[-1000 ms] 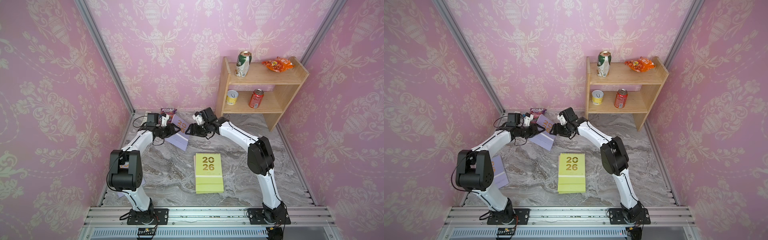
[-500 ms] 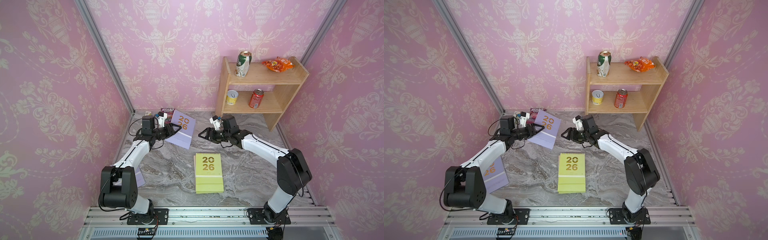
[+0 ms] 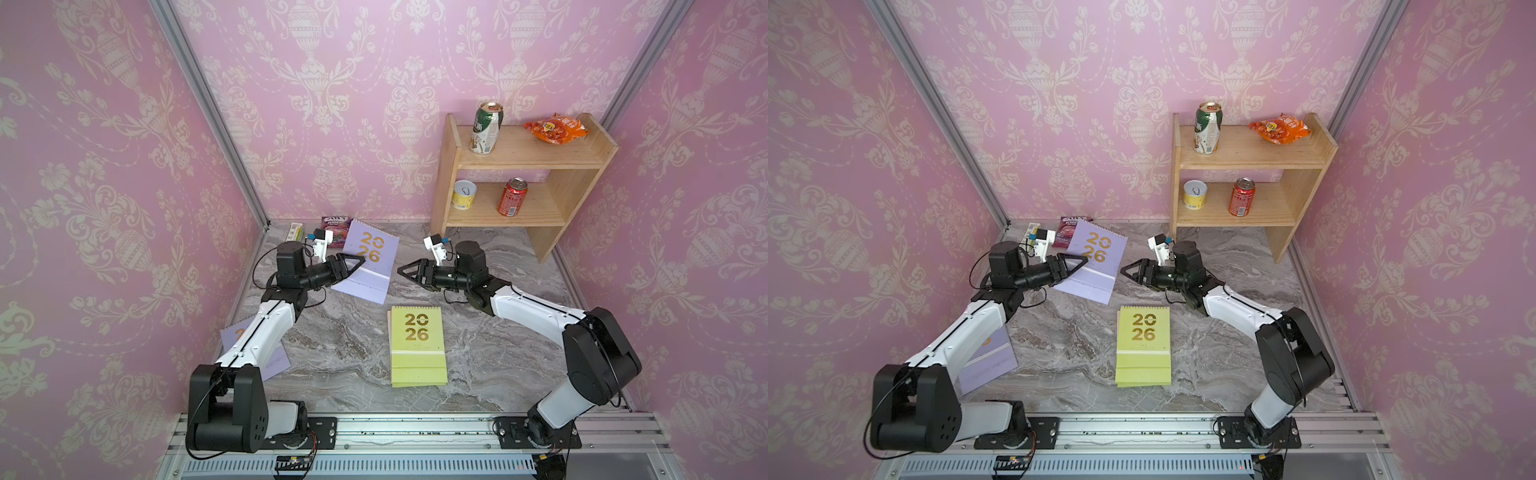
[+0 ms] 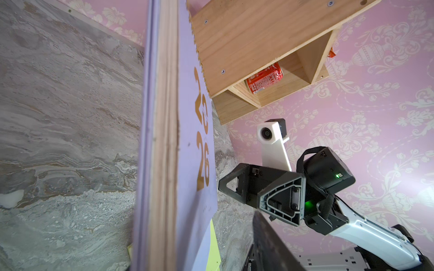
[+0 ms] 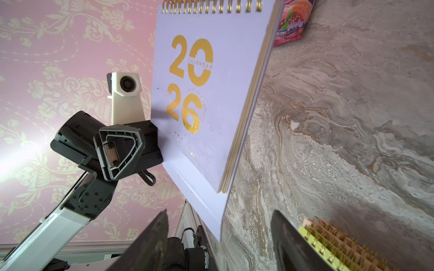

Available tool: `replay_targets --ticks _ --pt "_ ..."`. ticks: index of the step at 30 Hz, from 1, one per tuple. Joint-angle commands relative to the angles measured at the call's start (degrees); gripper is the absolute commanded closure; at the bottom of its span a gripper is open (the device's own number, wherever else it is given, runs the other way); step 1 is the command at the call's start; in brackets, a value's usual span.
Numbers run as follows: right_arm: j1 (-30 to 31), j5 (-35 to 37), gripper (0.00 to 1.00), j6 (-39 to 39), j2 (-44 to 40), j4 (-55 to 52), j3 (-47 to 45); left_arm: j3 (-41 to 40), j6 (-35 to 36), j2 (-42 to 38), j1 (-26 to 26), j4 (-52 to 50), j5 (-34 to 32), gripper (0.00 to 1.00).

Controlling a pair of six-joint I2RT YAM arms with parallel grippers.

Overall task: Stack the calendars
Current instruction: Place the calendar at the calendar.

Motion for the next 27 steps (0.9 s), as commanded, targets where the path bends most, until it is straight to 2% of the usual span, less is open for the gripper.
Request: replay_targets --ticks 1,21,25,27 --pt "0.5 -1.1 0.3 1.5 0.5 5.2 0.0 -0.6 -1.3 -3.3 -0.5 4.3 2.8 1.0" --pt "5.7 -0.8 0.3 3.3 7.8 9.1 7.7 -1.9 -1.8 -6.6 -0.9 3.6 4.1 1.0" --pt "6.0 -1.0 0.35 4.3 8.8 11.0 7.7 -2.1 -1.9 -7.3 -0.9 3.6 4.3 0.99" --pt "6.3 -1.3 0.41 4.8 9.5 11.7 9.9 -2.3 -2.0 -7.5 -0.9 3.7 4.4 0.98"
